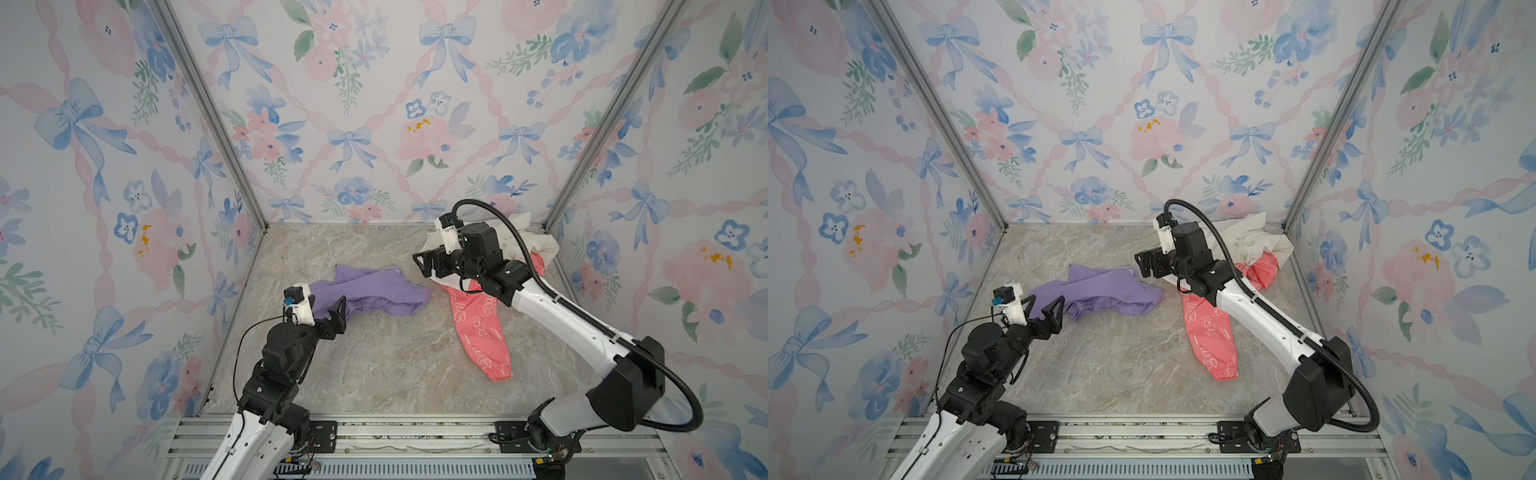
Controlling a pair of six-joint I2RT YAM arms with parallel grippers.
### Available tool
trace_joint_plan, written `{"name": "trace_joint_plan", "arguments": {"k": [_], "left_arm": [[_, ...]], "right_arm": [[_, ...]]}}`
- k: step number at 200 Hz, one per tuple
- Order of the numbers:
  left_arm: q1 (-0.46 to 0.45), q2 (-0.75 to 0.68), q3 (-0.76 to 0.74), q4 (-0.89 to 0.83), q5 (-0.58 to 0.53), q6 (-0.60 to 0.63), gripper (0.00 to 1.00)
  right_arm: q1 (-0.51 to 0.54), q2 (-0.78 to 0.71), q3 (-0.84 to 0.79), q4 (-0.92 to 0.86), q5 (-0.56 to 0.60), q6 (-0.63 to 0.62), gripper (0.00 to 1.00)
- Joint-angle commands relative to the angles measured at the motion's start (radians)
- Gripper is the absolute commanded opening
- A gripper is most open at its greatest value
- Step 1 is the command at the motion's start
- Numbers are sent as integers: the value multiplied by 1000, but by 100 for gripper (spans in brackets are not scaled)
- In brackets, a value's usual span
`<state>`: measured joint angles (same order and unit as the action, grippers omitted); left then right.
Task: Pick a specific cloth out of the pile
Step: 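Grasp the purple shirt with the left gripper while the right gripper withdraws, then drag the purple shirt with the left gripper to the far corner and release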
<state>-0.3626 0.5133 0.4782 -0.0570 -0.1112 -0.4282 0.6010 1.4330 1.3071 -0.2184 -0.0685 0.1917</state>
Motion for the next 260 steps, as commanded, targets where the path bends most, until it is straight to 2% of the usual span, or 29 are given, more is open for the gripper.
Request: {"name": "trace_joint_plan", "arguments": {"k": [1, 46, 76, 108, 154, 178, 189, 205, 246, 253, 260], "left_arm": [[-27, 173, 61, -3, -80, -129, 90], [-176, 537, 194, 19, -253, -192, 97], [-196, 720, 265, 99, -224, -229, 98], [-206, 888, 339, 127, -257, -267, 98], [-217, 1103, 443, 126, -254, -285, 98], [-217, 1200, 495, 126, -245, -295, 93], [-217, 1237, 515, 127, -244, -295, 88], [-213, 1282, 541, 128, -251, -295, 71], [-167, 1299, 591, 129, -262, -284, 8], [-153, 1282, 598, 127, -262, -283, 0], [-138, 1260, 605, 128, -262, -278, 0]], "right_arm": [[-4, -84, -126, 58, 28, -30, 97], [-15, -308, -306, 35, 2, -94, 97], [-19, -424, -411, 28, -17, -120, 97], [-28, -516, -503, 46, -20, -115, 97], [-55, -542, -506, 10, -34, -105, 97], [-56, -554, -510, 2, -30, -93, 97], [-56, -564, -517, -1, -25, -88, 97], [-58, -577, -516, -14, -18, -87, 97], [-72, -600, -501, -54, 1, -101, 97], [-76, -602, -499, -58, 1, -102, 97], [-79, -604, -498, -59, 1, -102, 97]]}}
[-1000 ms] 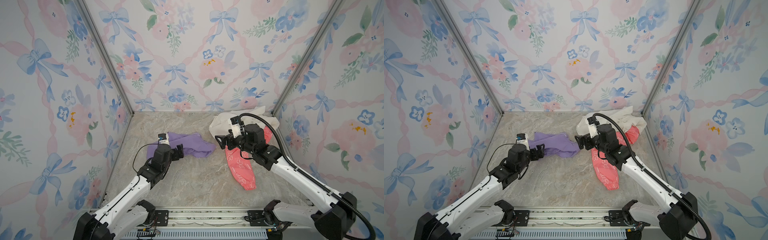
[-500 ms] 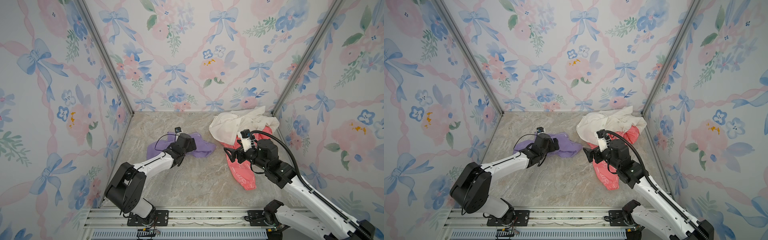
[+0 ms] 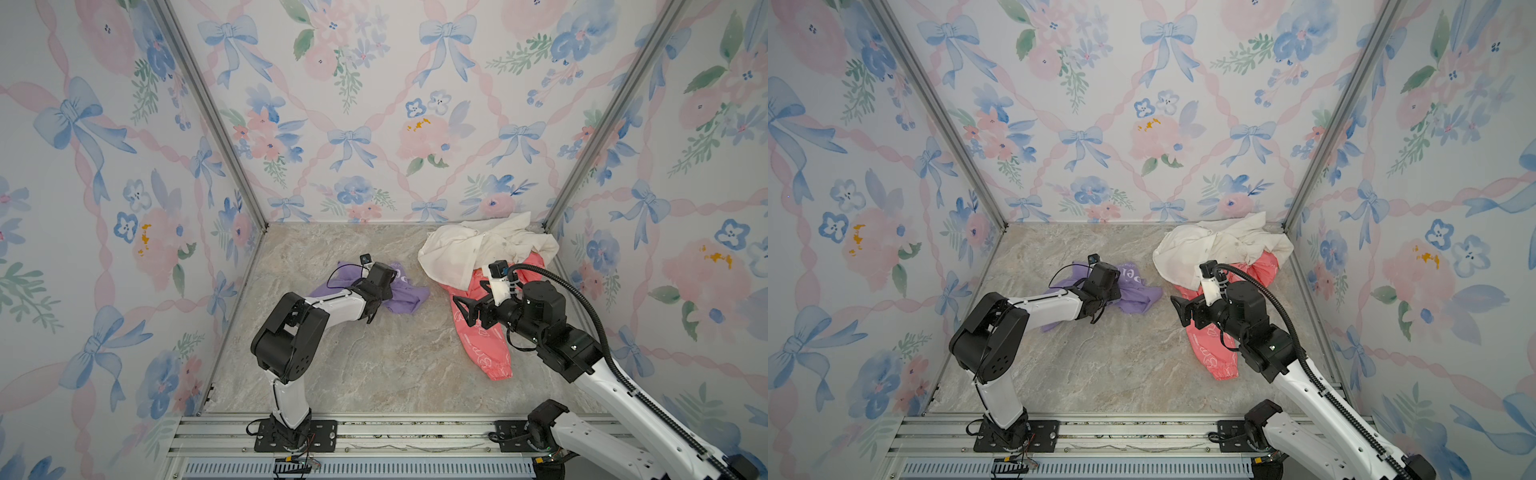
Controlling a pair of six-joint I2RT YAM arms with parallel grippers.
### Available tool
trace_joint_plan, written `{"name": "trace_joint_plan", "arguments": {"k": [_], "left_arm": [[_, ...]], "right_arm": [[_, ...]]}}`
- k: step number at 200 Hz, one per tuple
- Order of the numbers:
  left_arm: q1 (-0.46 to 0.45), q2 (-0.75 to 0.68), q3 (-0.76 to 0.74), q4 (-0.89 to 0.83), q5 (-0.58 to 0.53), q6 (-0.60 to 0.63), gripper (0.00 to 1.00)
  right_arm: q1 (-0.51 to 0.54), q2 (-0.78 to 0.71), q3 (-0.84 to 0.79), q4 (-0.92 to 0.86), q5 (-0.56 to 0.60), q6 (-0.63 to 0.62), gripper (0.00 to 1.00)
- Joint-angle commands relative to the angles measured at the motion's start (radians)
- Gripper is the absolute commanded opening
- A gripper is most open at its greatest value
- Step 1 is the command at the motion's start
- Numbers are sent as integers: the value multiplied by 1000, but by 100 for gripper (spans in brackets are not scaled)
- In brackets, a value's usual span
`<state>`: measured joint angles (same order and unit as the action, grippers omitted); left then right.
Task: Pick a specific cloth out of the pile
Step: 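Drag the purple shirt with the left gripper to the far corner and release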
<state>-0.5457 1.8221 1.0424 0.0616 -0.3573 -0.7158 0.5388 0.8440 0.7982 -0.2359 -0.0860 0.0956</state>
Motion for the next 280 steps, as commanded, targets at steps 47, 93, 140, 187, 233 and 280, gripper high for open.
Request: {"name": "trace_joint_plan", "arguments": {"k": [47, 93, 140, 187, 233, 280], "left_arm": [[166, -223, 124, 5, -48, 102, 0], [292, -279, 347, -36, -71, 198, 0], [314, -224, 512, -62, -163, 327, 0], [336, -235, 418, -60, -229, 375, 23], [339, -386, 267, -61, -229, 365, 86], [337, -615, 51, -57, -203, 333, 98]], "right_arm": [[-23, -17, 15, -25, 6, 14, 97], [-25, -30, 17, -29, 0, 26, 97], [-27, -69, -2, -40, 13, 23, 97], [-34, -75, 2, -95, 38, 7, 97], [-48, -87, -17, -95, 48, 20, 97], [-61, -90, -43, -55, 61, 37, 97]]}}
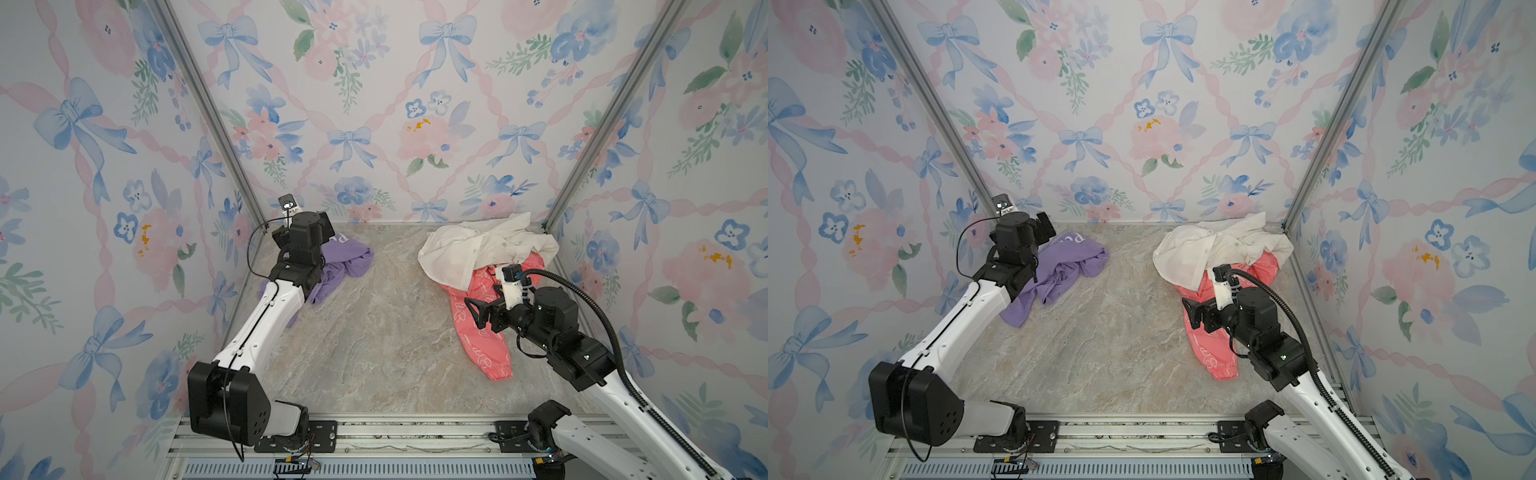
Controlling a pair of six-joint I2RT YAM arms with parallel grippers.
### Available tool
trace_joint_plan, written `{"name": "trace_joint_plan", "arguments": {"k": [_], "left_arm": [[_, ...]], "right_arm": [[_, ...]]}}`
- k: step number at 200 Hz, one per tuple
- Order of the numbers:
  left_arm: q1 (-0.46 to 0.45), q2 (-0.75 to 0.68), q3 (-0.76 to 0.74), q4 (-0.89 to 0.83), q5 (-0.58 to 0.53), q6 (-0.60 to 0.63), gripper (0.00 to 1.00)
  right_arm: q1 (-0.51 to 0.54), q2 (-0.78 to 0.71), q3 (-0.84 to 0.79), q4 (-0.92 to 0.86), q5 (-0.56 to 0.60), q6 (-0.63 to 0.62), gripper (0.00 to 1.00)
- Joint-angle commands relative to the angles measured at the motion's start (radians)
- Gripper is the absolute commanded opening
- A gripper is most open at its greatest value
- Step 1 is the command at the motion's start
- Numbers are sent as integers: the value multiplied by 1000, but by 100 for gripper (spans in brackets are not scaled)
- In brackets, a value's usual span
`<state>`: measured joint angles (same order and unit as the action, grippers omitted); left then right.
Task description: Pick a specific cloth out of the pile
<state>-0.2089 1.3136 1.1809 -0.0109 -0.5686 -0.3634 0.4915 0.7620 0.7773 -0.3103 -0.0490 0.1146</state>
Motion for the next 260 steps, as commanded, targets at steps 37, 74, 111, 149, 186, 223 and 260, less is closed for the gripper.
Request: {"name": "trace_joint_plan", "arguments": {"k": [37, 74, 111, 149, 186, 223, 260], "left_arm": [[0, -278, -304, 83, 50, -3, 98], [-5, -471, -700, 452, 81, 109, 98], [-4, -474, -948, 755, 28, 156, 98], [-4, -307, -1076, 1099, 46, 255, 98], [12, -121, -1105, 1313, 70, 302, 98], [31, -47, -1067, 1297, 111, 299, 98], [73, 30, -1115, 1408, 185, 268, 98]], "right_arm": [[-57, -24, -79, 88, 94, 51, 97], [-175, -56, -207, 208, 163, 98, 97], [-320, -66, -357, 339, 234, 92, 97], [-454, 11, -488, 549, 251, 85, 97], [-482, 235, -528, 830, 223, 24, 97], [-485, 472, -528, 1129, 127, -33, 97], [-478, 602, -488, 1234, 68, -101, 97]]}}
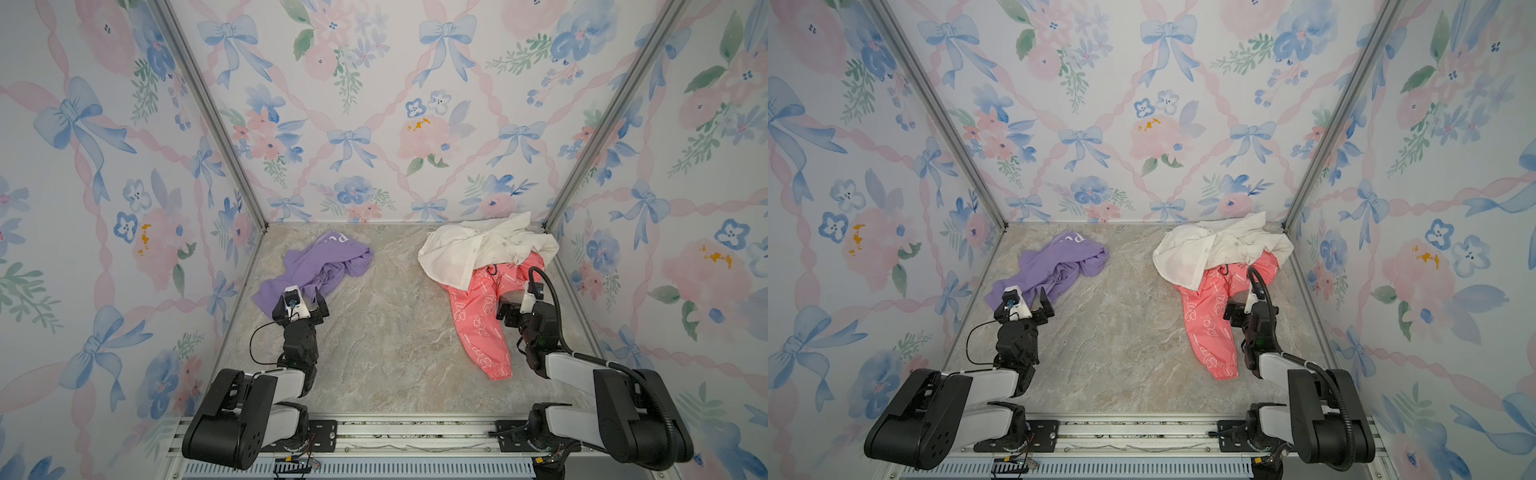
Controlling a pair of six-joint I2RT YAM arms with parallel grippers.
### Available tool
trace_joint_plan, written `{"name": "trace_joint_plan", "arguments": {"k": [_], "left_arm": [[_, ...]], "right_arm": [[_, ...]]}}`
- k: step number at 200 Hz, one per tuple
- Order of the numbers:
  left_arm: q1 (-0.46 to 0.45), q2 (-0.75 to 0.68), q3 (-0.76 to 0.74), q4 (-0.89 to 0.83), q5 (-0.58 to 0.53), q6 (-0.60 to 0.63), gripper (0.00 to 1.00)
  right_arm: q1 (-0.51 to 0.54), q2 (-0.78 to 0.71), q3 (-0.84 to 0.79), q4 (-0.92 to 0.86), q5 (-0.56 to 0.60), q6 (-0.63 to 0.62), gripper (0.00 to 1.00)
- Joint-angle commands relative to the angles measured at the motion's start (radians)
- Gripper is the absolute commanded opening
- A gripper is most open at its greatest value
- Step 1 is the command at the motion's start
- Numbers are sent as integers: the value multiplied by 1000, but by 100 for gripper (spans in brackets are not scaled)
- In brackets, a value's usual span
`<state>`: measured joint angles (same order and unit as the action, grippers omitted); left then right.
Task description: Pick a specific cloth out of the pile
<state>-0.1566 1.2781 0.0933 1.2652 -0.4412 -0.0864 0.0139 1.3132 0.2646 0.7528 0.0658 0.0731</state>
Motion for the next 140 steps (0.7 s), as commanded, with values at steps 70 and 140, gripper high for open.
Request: {"name": "trace_joint_plan", "arguments": {"k": [70, 140], "left_arm": [[24, 295, 21, 270, 124, 29, 98], [20, 273, 86, 106, 91, 9, 98]], "right_arm": [[9, 247, 97, 236, -63, -74, 97], [12, 233, 128, 151, -61, -78, 97]]}}
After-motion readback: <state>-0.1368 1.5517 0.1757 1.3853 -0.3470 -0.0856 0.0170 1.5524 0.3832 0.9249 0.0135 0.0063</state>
